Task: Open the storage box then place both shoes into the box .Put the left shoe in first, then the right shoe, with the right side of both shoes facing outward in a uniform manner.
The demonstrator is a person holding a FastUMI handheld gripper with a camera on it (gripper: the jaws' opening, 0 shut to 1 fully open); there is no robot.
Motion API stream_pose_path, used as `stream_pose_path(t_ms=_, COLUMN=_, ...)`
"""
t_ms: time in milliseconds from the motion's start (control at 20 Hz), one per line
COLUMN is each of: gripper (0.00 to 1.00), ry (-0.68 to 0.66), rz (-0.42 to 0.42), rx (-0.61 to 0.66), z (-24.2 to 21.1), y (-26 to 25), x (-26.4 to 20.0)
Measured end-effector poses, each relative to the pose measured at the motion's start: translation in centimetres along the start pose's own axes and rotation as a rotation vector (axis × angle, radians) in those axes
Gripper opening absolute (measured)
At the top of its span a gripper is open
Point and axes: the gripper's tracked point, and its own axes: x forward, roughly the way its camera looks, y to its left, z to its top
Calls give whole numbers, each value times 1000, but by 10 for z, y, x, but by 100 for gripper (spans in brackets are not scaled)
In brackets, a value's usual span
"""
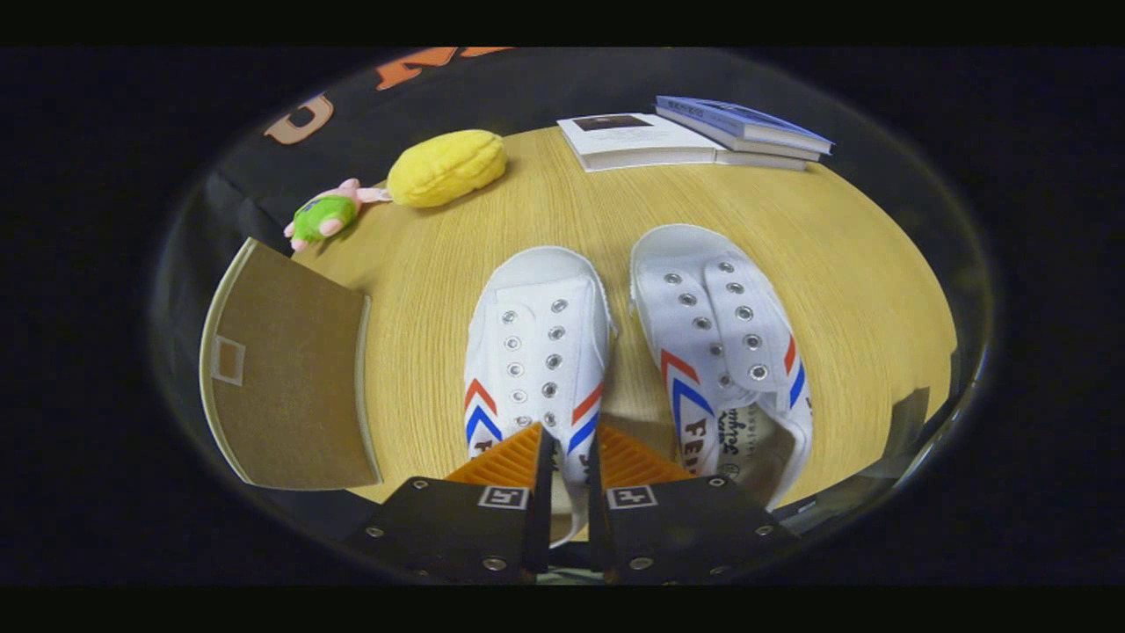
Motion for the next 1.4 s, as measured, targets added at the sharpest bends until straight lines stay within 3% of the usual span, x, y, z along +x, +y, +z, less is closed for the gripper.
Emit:
stream_pose_path(t_ms=100, gripper=5, ry=-7, rz=28, rx=24, z=0, y=4, x=-3)
stream_pose_path(t_ms=150, gripper=5, ry=-10, rz=41, rx=27, z=0, y=7, x=-6)
stream_pose_path(t_ms=650, gripper=3, ry=-179, rz=171, rx=15, z=38, y=65, x=-65)
stream_pose_path(t_ms=1050, gripper=3, ry=-301, rz=326, rx=-62, z=67, y=150, x=-130)
stream_pose_path(t_ms=1400, gripper=3, ry=-298, rz=437, rx=-165, z=57, y=238, x=-128)
